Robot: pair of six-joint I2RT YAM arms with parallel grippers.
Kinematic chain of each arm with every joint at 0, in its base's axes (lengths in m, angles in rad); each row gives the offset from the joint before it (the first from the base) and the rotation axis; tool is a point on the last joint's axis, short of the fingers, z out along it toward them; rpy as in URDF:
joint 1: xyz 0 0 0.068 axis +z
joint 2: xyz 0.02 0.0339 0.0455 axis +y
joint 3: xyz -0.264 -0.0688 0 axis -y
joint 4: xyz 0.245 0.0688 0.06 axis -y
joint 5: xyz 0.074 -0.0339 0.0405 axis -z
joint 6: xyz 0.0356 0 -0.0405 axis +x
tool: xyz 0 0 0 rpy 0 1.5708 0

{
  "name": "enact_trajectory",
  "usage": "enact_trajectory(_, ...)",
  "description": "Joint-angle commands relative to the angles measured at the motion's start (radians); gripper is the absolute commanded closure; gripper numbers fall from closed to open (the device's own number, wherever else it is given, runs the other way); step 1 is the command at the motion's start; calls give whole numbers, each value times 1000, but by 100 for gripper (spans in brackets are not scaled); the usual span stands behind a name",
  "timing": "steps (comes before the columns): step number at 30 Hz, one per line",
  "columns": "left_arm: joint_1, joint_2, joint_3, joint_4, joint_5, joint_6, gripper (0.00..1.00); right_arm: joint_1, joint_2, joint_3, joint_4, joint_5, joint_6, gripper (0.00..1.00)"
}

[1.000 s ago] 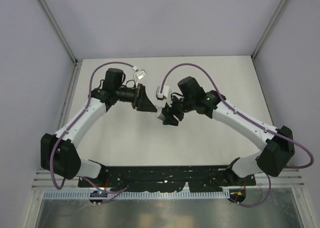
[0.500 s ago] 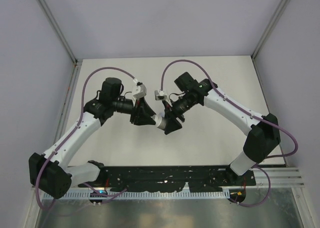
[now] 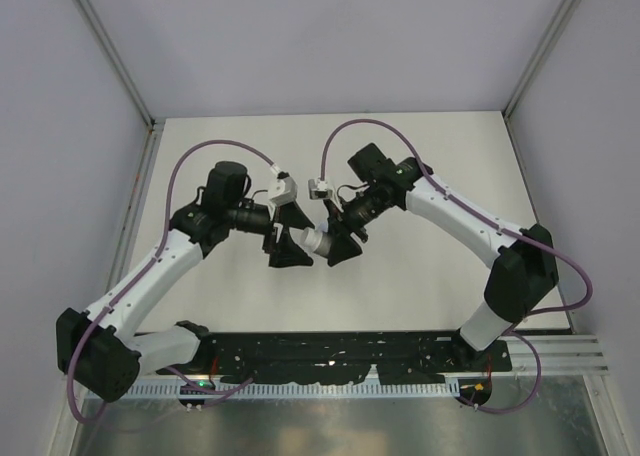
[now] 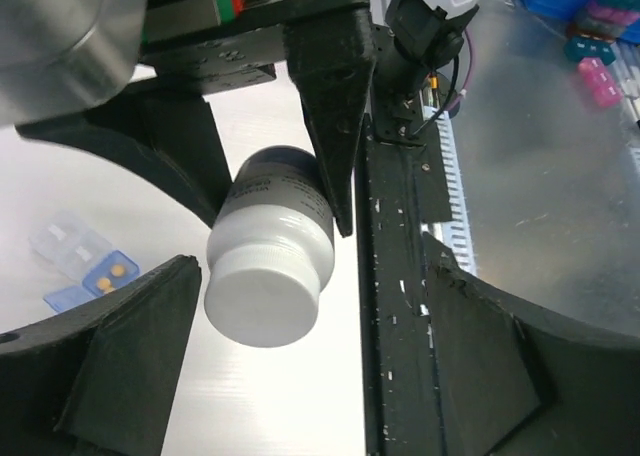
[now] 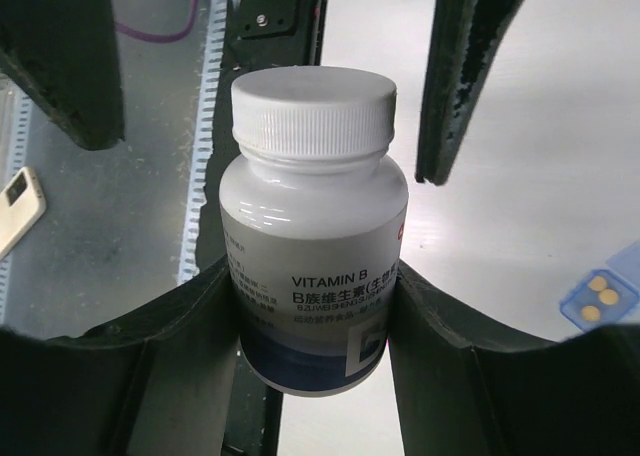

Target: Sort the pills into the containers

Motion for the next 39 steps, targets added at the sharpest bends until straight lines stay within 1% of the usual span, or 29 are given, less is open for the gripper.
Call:
enact_trajectory(1,43,-1,27,120,8,-166,0,-1,-105,-31,171,74,82,94)
enact_trajectory(4,91,3,27,199,13,-315,0,1,-142,-66,235,147,124,94)
enact_trajectory(6,122,6,36,223,-27,-392,1,5,-166,-83,275,198,152,94)
enact_trajectory(8,145,14,47,227,-64,-458,0,22,-194,-97,316,290,177,94)
enact_trajectory(9,154,20,51,233,-84,-499,0,45,-203,-108,335,375,193,94)
enact_trajectory(10,163,25,58,235,-89,-530,0,54,-220,-114,359,419,197,94)
enact_trajectory(11,171,34,67,233,-92,-565,0,79,-228,-123,373,504,206,94)
enact_trajectory(13,177,49,93,211,-104,-622,0,108,-252,-137,415,592,215,94)
enact_trajectory(16,177,84,137,143,-136,-673,0,131,-262,-133,450,670,230,94)
enact_trajectory(17,177,98,153,128,-144,-691,2,134,-262,-133,464,715,238,94)
enact_trajectory(18,177,112,166,106,-149,-710,6,142,-262,-131,467,729,237,94)
enact_trajectory(20,177,135,188,80,-141,-745,14,154,-263,-134,482,804,238,94)
enact_trajectory(22,177,152,199,59,-136,-764,19,166,-268,-145,499,854,240,94)
enact_trajectory(27,177,160,206,7,-172,-754,25,182,-269,-154,524,904,243,94)
enact_trajectory(32,177,178,228,-1,-161,-756,29,194,-265,-146,521,918,235,94)
enact_trajectory(35,176,190,234,6,-158,-754,30,195,-262,-146,519,919,234,94)
enact_trajectory(39,171,201,236,13,-152,-757,35,197,-260,-145,519,919,232,94)
